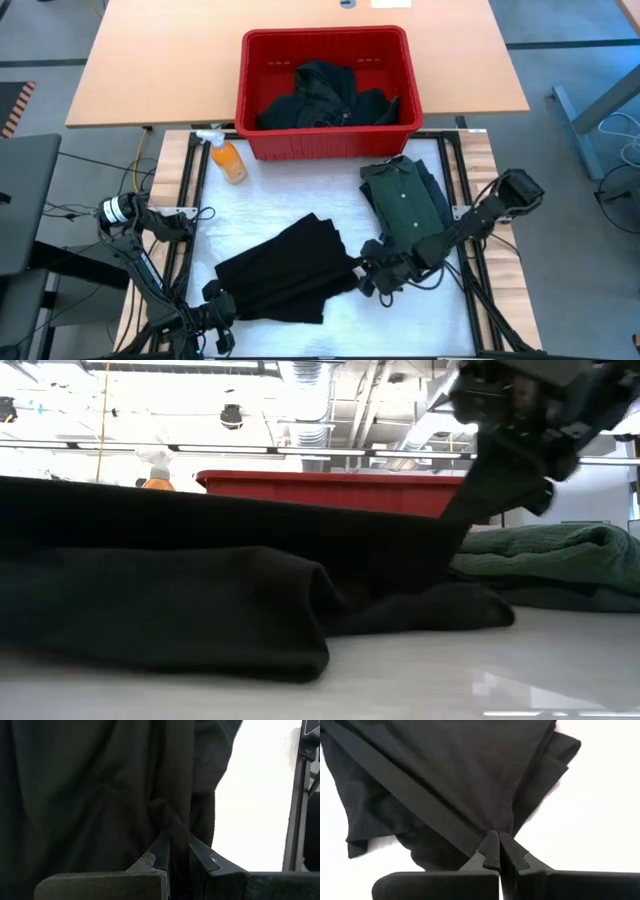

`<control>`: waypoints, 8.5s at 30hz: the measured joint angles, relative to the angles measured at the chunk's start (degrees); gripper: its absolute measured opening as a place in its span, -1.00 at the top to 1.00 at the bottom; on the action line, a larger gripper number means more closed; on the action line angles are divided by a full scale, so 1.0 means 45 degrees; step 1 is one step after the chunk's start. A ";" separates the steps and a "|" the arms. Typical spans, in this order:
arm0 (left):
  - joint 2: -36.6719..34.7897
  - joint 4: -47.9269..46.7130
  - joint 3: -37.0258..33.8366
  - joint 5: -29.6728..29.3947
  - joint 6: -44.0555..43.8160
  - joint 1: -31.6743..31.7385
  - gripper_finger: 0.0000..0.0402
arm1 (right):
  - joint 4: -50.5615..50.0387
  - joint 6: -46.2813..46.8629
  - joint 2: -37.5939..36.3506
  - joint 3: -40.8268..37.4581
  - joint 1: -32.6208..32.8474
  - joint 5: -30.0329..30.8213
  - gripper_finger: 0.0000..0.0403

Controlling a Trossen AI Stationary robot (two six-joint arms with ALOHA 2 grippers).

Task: Fold laundry
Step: Fold the black shirt

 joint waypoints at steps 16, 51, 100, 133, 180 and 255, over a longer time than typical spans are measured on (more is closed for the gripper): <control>0.0000 0.1161 0.0000 0.0082 0.1604 -0.0060 0.63 | 0.2892 0.1418 -0.0333 -0.1641 0.1858 -0.0072 0.85; 0.1040 0.3715 0.0016 0.0542 0.5599 0.0968 0.45 | 0.2782 0.1355 -0.0333 -0.1651 0.1654 -0.1394 0.84; -0.0219 0.3411 0.0034 0.0802 0.6642 0.0122 1.00 | 0.2706 0.1104 -0.0333 -0.1651 0.1769 -0.1901 0.82; -0.0214 0.3471 0.0019 0.1809 0.5809 0.0380 1.00 | 0.9287 -0.6625 0.5267 0.1303 -0.0886 -0.4763 0.59; -0.1726 -0.2912 0.1050 0.6817 0.2433 0.2434 0.40 | 0.3936 -0.7482 0.0790 0.1576 -0.3037 -0.4808 0.80; -0.0659 0.1740 -0.2679 0.1229 0.6337 0.7954 0.40 | 0.3595 -0.6933 0.2734 0.1574 -0.0364 -0.5234 0.87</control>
